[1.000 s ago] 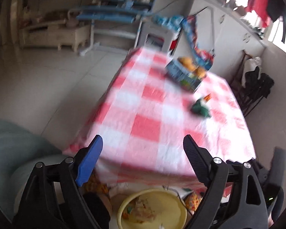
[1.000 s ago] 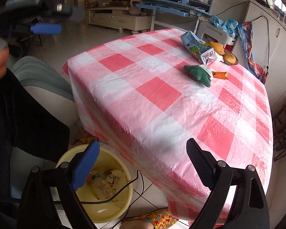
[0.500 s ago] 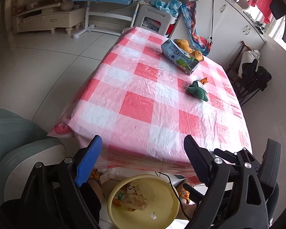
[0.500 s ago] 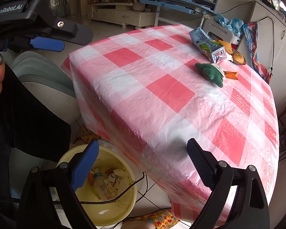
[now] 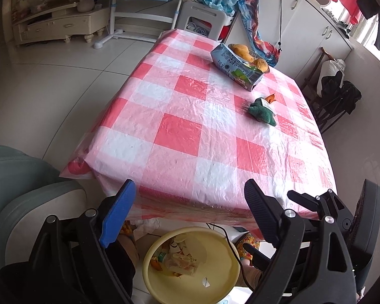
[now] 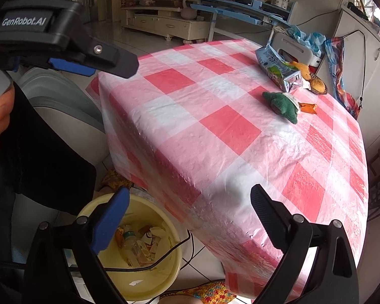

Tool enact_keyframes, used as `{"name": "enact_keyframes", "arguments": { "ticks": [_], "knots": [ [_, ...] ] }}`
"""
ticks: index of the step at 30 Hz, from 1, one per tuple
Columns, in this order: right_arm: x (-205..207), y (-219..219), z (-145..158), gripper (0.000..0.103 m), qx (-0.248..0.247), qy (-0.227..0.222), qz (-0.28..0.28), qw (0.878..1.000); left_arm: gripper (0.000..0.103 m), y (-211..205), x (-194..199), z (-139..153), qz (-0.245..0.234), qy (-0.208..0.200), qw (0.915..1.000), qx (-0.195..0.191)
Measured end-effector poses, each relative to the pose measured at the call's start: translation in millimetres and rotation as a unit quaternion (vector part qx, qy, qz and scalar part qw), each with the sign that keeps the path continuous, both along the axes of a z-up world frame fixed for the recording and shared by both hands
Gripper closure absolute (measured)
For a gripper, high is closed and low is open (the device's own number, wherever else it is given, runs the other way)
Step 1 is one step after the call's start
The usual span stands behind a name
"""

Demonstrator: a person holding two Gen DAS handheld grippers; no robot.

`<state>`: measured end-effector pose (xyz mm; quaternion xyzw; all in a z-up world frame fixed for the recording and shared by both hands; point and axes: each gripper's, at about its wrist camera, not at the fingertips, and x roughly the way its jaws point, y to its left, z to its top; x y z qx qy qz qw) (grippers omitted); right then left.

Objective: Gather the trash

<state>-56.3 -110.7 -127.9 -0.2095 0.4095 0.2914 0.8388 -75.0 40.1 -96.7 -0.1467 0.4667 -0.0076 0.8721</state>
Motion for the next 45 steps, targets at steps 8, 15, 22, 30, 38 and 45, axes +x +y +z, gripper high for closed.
{"name": "enact_keyframes", "arguments": {
  "ticks": [8,15,22,30,38,45],
  "knots": [
    [-1.5,3.8,-1.1,0.011,-0.005,-0.002,0.008,1.000,0.019,-0.7,0.4,-0.4,-0.001,0.001,1.0000,0.001],
    [-2.0,5.3,-1.9,0.011,-0.007,-0.002,0.009,1.000,0.019,-1.1,0.8,-0.7,-0.003,0.001,1.0000,0.002],
    [-2.4,6.2,-2.1,0.011,-0.007,-0.002,0.009,1.000,0.019,-3.4,0.5,-1.6,-0.007,0.002,1.0000,0.003],
    [-2.7,6.8,-2.3,0.011,-0.007,-0.002,0.011,1.000,0.019,-5.8,0.8,-2.5,-0.012,0.005,0.9999,0.004],
    [-3.0,6.9,-2.2,0.011,-0.007,-0.004,0.012,1.000,0.018,-6.6,1.0,-2.5,-0.013,0.006,0.9999,0.005],
    [-3.0,6.2,-1.2,0.011,-0.007,-0.004,0.012,1.000,0.018,-7.8,0.7,-3.7,-0.015,0.007,0.9998,0.005]
  ]
}}
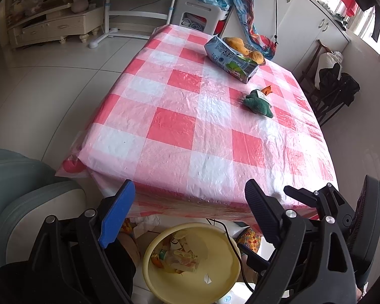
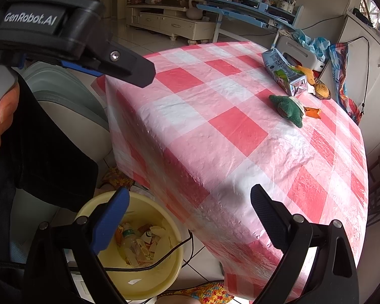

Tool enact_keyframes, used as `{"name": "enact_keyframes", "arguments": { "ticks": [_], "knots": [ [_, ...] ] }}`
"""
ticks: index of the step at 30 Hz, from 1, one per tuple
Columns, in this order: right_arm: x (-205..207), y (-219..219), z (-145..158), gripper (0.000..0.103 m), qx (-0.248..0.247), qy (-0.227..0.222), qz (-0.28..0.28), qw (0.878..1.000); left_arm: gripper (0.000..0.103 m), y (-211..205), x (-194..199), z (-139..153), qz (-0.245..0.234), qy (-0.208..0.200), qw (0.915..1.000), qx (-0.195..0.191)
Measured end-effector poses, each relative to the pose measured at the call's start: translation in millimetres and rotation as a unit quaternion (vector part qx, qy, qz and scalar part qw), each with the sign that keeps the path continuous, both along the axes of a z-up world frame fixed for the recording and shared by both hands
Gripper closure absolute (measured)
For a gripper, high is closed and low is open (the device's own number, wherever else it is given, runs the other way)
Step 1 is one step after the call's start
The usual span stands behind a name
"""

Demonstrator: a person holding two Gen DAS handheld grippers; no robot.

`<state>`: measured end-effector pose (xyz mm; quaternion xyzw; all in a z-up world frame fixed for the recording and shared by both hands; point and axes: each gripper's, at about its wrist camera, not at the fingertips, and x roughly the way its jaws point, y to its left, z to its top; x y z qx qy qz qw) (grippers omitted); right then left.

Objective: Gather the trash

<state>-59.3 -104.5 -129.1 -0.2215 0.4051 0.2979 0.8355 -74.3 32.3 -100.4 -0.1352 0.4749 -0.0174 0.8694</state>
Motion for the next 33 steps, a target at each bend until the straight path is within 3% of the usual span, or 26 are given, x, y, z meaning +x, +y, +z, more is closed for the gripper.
{"name": "enact_keyframes", "arguments": {
  "ticks": [33],
  "knots": [
    [-3.3,-0.9,-2.2,0.011,-0.003,0.000,0.005,1.000,0.018,-3.3,-1.9,-3.0,-0.003,0.002,1.0000,0.001]
  ]
}}
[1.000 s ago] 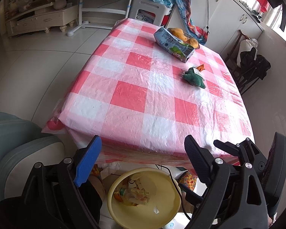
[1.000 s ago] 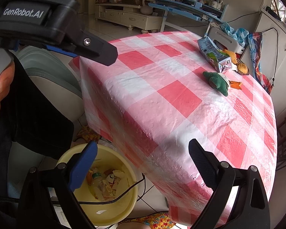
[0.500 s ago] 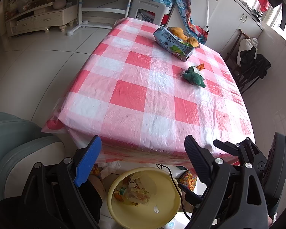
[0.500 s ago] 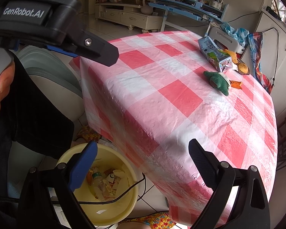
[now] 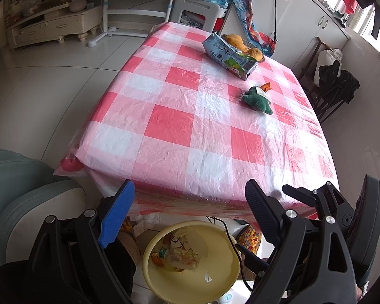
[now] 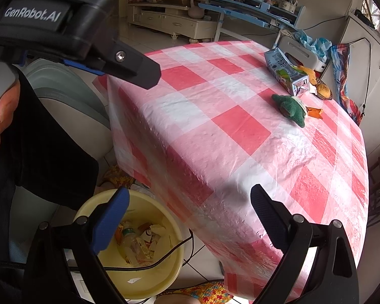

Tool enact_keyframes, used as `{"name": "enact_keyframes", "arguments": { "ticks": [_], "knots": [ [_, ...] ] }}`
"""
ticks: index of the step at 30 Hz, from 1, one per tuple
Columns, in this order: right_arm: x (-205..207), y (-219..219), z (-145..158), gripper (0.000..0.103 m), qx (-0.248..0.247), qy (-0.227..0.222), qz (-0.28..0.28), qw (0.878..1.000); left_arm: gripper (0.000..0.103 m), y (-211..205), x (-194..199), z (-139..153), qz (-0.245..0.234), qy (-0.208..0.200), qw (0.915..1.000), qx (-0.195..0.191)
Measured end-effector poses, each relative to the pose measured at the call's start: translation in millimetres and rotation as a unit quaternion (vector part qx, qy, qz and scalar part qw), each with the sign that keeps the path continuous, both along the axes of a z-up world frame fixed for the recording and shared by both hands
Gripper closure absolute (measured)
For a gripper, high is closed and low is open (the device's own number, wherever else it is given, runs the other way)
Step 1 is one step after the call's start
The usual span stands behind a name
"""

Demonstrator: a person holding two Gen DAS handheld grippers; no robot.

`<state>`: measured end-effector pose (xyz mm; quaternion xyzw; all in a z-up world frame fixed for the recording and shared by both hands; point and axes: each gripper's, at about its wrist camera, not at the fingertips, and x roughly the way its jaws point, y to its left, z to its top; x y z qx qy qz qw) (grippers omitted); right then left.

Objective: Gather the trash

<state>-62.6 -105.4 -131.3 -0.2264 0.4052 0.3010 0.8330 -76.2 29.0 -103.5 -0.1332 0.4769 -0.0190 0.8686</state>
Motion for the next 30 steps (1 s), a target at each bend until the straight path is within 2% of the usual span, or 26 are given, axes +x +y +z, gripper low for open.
{"name": "enact_keyframes", "arguments": {
  "ticks": [30],
  "knots": [
    [0.4,0.0,-0.3,0.011,-0.001,0.001,0.002,1.000,0.017,-3.2,-0.3,-1.7,-0.002,0.002,1.0000,0.001]
  ]
}}
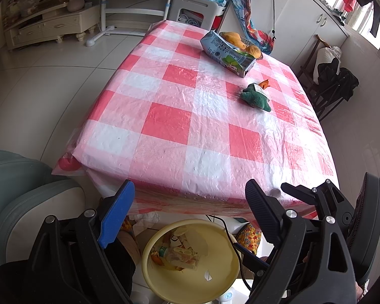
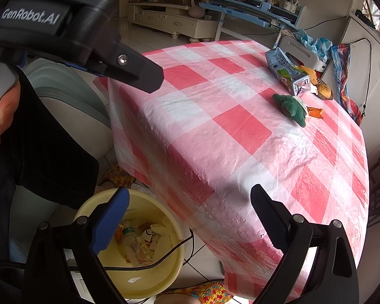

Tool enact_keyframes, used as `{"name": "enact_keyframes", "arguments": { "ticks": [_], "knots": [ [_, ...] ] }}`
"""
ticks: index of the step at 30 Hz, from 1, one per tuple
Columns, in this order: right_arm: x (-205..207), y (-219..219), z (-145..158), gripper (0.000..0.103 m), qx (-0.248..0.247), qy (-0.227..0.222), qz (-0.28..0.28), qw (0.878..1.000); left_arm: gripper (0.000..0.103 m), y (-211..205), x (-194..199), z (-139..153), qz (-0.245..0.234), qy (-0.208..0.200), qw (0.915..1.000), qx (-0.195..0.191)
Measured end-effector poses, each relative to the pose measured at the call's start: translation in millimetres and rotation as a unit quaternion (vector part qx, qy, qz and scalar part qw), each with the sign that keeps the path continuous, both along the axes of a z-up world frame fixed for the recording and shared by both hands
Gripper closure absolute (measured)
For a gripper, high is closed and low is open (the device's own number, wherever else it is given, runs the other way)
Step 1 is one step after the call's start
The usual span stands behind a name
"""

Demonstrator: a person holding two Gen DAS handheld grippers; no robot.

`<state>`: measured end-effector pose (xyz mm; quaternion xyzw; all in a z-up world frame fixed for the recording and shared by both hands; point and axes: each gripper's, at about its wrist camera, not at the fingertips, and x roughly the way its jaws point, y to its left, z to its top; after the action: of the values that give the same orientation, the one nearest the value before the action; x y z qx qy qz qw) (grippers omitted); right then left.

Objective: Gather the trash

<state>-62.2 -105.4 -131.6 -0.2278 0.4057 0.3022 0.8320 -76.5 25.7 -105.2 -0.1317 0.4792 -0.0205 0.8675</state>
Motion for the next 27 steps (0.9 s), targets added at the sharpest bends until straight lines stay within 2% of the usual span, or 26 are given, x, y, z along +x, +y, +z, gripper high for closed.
{"name": "enact_keyframes", "arguments": {
  "ticks": [27],
  "knots": [
    [0.1,0.8,-0.3,0.011,0.000,0.000,0.000,1.000,0.017,-1.1,-0.7,-0.7,-0.001,0.001,1.0000,0.000]
  ]
}}
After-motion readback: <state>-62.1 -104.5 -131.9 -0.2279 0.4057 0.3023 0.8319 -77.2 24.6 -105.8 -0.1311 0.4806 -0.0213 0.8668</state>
